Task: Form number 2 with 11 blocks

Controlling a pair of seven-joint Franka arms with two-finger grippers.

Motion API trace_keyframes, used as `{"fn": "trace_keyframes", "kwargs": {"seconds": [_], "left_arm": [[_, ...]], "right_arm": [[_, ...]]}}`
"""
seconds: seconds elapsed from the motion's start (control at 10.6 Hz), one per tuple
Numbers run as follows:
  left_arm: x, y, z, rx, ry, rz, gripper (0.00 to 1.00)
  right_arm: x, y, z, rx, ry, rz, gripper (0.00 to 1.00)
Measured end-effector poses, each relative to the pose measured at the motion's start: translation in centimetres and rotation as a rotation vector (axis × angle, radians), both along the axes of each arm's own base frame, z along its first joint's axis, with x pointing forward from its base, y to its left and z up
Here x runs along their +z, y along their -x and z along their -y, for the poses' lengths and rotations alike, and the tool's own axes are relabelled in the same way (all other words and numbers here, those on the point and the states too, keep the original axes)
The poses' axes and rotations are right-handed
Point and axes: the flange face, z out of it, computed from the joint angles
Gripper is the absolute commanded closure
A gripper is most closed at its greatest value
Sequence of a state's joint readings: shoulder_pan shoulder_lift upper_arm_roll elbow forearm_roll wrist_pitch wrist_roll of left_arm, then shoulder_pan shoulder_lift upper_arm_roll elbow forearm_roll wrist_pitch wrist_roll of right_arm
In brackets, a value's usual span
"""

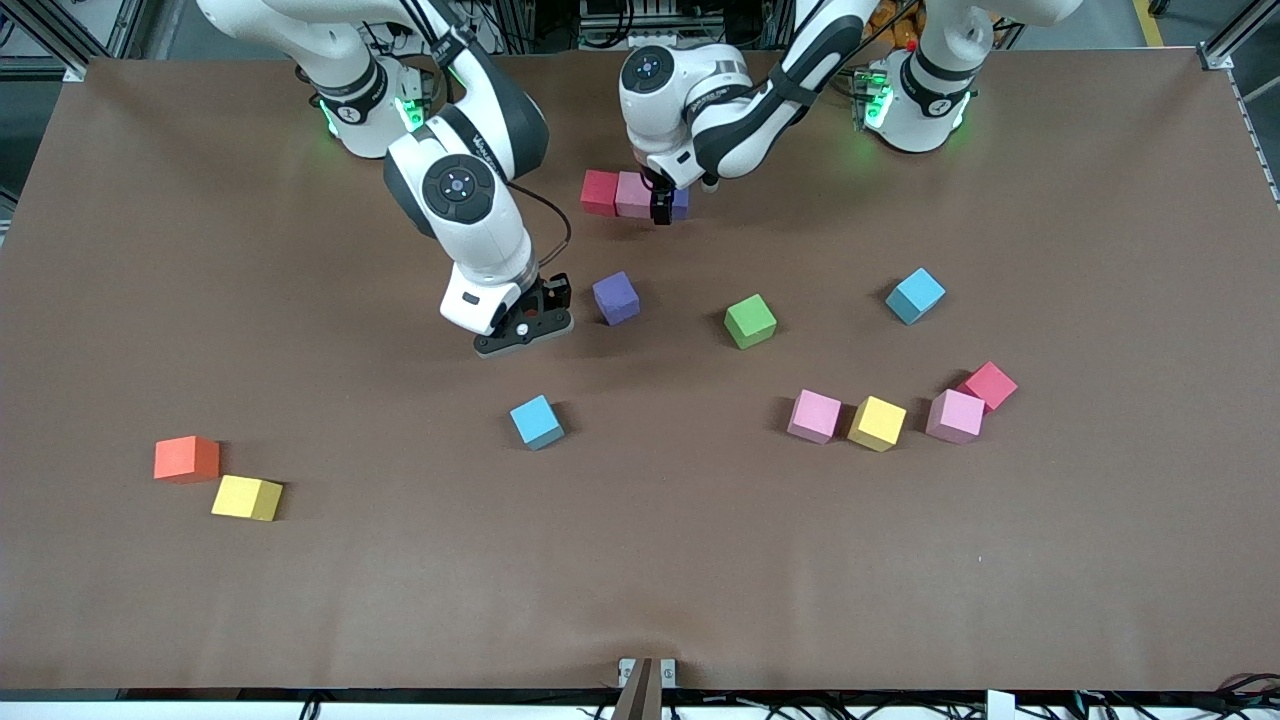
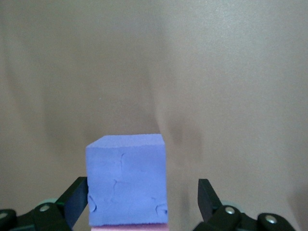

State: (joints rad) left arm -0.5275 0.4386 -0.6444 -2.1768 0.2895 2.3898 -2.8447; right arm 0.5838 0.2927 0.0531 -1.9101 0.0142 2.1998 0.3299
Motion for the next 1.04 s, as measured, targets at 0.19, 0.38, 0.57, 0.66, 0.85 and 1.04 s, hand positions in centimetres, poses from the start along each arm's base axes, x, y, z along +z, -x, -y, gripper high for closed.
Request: {"fn": "trace_keyframes", "kwargs": {"seconds": [0.19, 0.38, 0.57, 0.66, 0.85, 1.04], "left_arm": [[0.8, 0.0, 0.6, -0.005, 0.0, 0.004, 0.0], [2.0, -0.2, 0.9, -0.029, -0.003, 0.016, 0.0], [4.4, -1.1, 0.8, -0.059, 0.001, 0.054, 0.0], [5.6, -1.8, 0.5, -0.077, -0.003, 0.07, 0.0], [7.5, -3.3, -0.5, -0.129, -0.012, 0.094, 0.0], [9.1, -5.8, -1.8, -0.234, -0.007, 0.105, 0.0]], "right_arm": [[0.0, 1.1, -1.4, -0.033, 0.0, -0.002, 1.0], [0.1, 2.0, -2.5, -0.055, -0.004, -0.003, 1.0], [0.1, 2.1, -2.5, -0.063, -0.005, -0.001, 1.0], [0.0, 2.3, -2.3, -0.065, -0.008, 0.004, 1.0], [-0.3, 2.9, -1.9, -0.076, -0.011, 0.009, 1.0], [-0.3, 3.7, -2.8, -0.126, -0.023, 0.019, 1.0]]}}
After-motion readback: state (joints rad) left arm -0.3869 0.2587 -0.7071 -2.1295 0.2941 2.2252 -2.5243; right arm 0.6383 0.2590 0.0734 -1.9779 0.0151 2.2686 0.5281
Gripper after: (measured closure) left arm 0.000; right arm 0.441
